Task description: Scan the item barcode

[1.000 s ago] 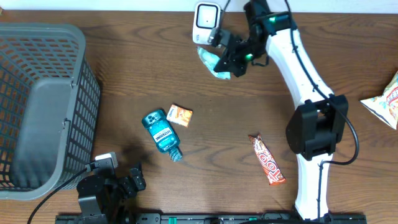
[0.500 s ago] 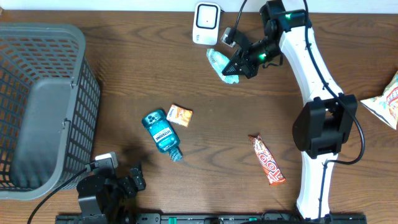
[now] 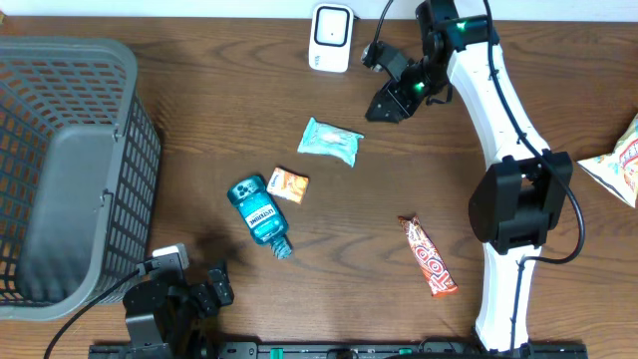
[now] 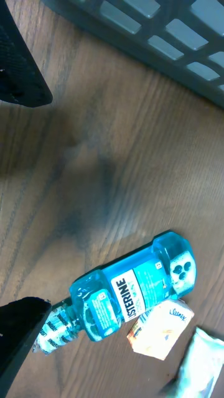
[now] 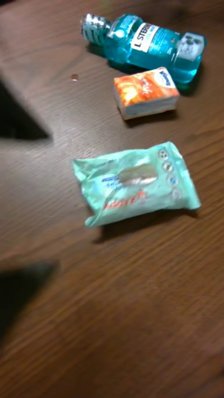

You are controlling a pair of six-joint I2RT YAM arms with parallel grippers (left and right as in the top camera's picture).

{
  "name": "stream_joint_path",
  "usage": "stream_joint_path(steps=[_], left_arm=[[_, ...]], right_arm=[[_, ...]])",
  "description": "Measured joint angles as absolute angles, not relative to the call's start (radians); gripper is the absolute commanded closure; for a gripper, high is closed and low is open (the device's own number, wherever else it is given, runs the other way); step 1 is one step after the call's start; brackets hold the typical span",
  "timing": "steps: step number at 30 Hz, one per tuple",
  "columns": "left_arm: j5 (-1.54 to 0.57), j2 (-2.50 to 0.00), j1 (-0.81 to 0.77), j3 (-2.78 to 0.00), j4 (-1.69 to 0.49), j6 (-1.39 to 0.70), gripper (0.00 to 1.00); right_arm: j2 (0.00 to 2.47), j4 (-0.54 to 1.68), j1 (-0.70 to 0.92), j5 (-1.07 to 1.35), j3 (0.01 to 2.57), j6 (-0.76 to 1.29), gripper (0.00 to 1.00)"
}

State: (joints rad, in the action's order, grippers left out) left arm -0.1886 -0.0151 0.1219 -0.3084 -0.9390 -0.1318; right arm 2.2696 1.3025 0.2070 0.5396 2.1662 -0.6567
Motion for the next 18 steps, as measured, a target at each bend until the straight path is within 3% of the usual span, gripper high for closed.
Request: stream_joint_path(steps=[6, 11, 14, 18], left_arm=[[-0.189, -0.015, 0.121, -0.308, -0.939, -0.132, 0.02], [-0.189, -0.015, 0.121, -0.308, -0.939, -0.132, 0.02], [-0.189, -0.015, 0.121, -0.308, -0.939, -0.132, 0.02], [-0.189, -0.015, 0.121, -0.308, -0.939, -0.132, 0.02]], right_arm=[[2.269, 1.31, 0.255, 0.518, 2.144, -0.638, 0.01], [2.269, 1.147, 0.363, 0.424, 2.007, -0.58, 0.01], [2.269, 1.015, 0.416, 0.334, 1.933, -0.368, 0.01], [2.27, 0.949, 0.43, 0.264, 1.895, 0.106, 0.01]])
